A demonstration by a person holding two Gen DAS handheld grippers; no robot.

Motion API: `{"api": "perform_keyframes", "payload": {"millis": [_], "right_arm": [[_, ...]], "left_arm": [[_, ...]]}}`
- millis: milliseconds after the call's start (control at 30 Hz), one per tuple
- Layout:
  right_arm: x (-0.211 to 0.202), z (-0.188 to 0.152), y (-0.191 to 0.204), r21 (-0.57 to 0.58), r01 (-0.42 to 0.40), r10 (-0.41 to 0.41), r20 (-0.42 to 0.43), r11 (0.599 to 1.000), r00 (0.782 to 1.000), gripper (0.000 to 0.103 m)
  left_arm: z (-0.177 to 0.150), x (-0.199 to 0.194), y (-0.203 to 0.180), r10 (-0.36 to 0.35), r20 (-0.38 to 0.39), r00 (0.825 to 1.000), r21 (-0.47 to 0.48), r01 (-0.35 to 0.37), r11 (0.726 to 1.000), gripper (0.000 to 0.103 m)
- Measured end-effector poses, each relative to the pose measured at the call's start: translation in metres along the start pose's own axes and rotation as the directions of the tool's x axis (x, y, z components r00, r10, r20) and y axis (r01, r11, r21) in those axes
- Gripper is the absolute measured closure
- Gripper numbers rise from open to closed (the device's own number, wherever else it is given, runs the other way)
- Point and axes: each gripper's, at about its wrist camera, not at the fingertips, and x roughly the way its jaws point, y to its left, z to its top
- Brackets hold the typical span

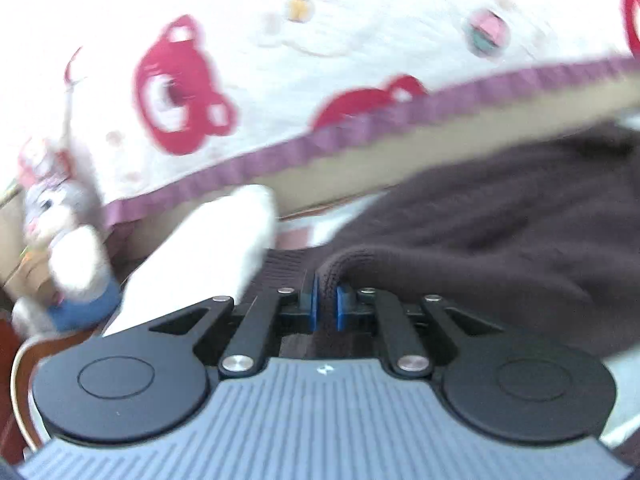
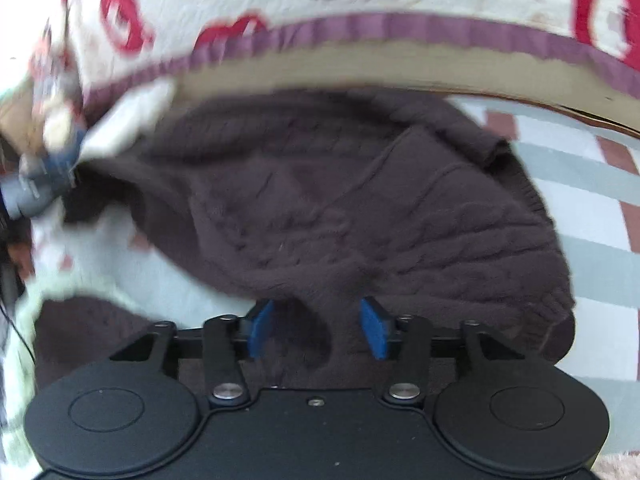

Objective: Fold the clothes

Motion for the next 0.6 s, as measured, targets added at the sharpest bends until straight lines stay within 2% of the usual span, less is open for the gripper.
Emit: {"api": "perform_keyframes", "payload": {"millis": [100,133,200,267,300,367,467,533,600], "right_arm": [[0.016,0.0,0.02,-0.117,0.127,-0.133,-0.044,0.985,0.99,0.045],[0.024,0.0,0.026,-0.158,0.169,-0.181,-0.061,0.973,0.982,0.044],[0.039,0.001,0.033,-0.225,0.278,-0.301,-0.07,0.934,0.951,0.045],[0.045,0.005,0.038,-0.29,0.375,-0.409,-0.065,0.88,0.91,0.08],[0.042,0.007,0.04,-0.319,0.387,-0.422,-0.045,0.865,0.906,0.093],[0.022,0.013,0.047,-0.327,0.374,-0.396,-0.002,0.868,0.918,0.093],[-0.031,0.017,0.053,-0.255,0.302,-0.299,0.051,0.919,0.953,0.094],[-0.07,0.003,0.072,-0.279,0.28,-0.268,0.083,0.918,0.96,0.094],[-0.091,-0.01,0.079,-0.304,0.219,-0.221,0.03,0.927,0.975,0.094]], "left_arm": [[-0.007,-0.001,0.014,0.049,0.005,0.999,-0.002,-0.049,0.999,0.095],[-0.008,-0.003,0.018,0.052,0.007,0.999,-0.014,-0.052,0.999,0.095],[-0.007,-0.011,0.027,0.048,0.023,0.999,-0.047,-0.046,0.998,0.095],[-0.004,-0.02,0.036,0.043,0.045,0.998,-0.078,-0.04,0.996,0.095],[-0.002,-0.026,0.04,0.037,0.053,0.998,-0.099,-0.032,0.995,0.095],[-0.001,-0.035,0.051,0.032,0.061,0.998,-0.135,-0.023,0.991,0.095],[-0.005,-0.05,0.068,0.049,0.065,0.997,-0.174,-0.037,0.984,0.095],[-0.013,-0.061,0.079,0.071,0.048,0.996,-0.187,-0.061,0.98,0.097],[-0.024,-0.07,0.088,0.084,0.014,0.996,-0.196,-0.08,0.977,0.098]]}}
